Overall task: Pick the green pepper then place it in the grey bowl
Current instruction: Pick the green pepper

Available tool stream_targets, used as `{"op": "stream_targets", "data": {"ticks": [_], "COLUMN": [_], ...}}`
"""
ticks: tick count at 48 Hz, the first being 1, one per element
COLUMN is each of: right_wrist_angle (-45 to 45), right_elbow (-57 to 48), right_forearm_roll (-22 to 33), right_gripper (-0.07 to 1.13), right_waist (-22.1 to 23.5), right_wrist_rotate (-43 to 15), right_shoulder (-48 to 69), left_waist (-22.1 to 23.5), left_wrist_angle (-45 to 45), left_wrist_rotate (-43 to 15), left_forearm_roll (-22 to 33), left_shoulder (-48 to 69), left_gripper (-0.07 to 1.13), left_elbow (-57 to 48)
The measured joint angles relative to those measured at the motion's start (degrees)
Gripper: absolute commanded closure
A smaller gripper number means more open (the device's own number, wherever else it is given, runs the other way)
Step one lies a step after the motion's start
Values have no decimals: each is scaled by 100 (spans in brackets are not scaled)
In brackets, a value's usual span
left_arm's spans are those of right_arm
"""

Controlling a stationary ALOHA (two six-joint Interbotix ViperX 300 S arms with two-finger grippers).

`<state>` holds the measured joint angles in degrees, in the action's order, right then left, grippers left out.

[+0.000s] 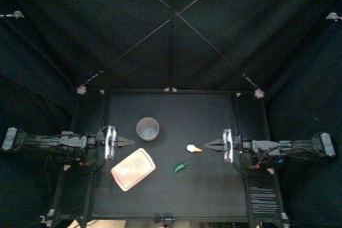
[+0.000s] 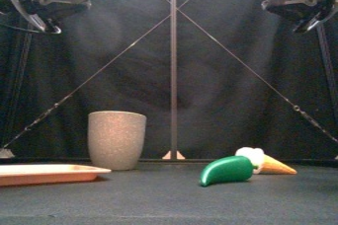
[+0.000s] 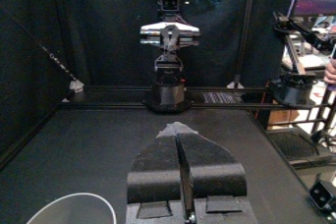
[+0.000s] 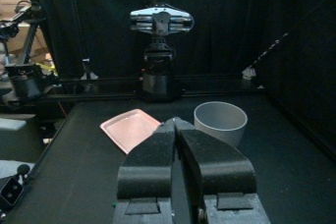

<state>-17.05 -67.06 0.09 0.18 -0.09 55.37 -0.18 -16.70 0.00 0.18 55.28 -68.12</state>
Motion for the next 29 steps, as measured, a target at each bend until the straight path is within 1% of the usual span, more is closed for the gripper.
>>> {"op": "stream_targets", "data": {"ticks": [6, 13, 17, 20, 22, 26, 29], "right_wrist_angle": [185, 694, 888, 914, 923, 923, 923], "right_elbow": [-35, 9, 158, 281, 378, 580, 756], "right_forearm_roll": [0, -18, -18, -35, -70, -167, -334], "right_gripper": [95, 94, 91, 84, 78, 63, 49], "right_waist": [-9, -9, -18, -18, -18, -35, -79], "right_wrist_rotate": [-35, -141, -167, -185, -185, -185, -185], "right_shoulder": [-229, -905, -1441, -1811, -2039, -2417, -2707], "left_waist": [-35, -53, -62, -62, -70, -97, -132], "left_wrist_angle": [123, 185, 185, 193, 185, 193, 193], "left_wrist_rotate": [-9, -9, -18, -18, -18, -18, -18], "left_forearm_roll": [35, 35, 44, 44, 35, 44, 35], "left_shoulder": [-9, -9, -9, -9, -9, -9, -9], "left_gripper": [95, 95, 95, 95, 95, 95, 95], "left_elbow": [-114, -141, -141, -141, -149, -193, -229]}}
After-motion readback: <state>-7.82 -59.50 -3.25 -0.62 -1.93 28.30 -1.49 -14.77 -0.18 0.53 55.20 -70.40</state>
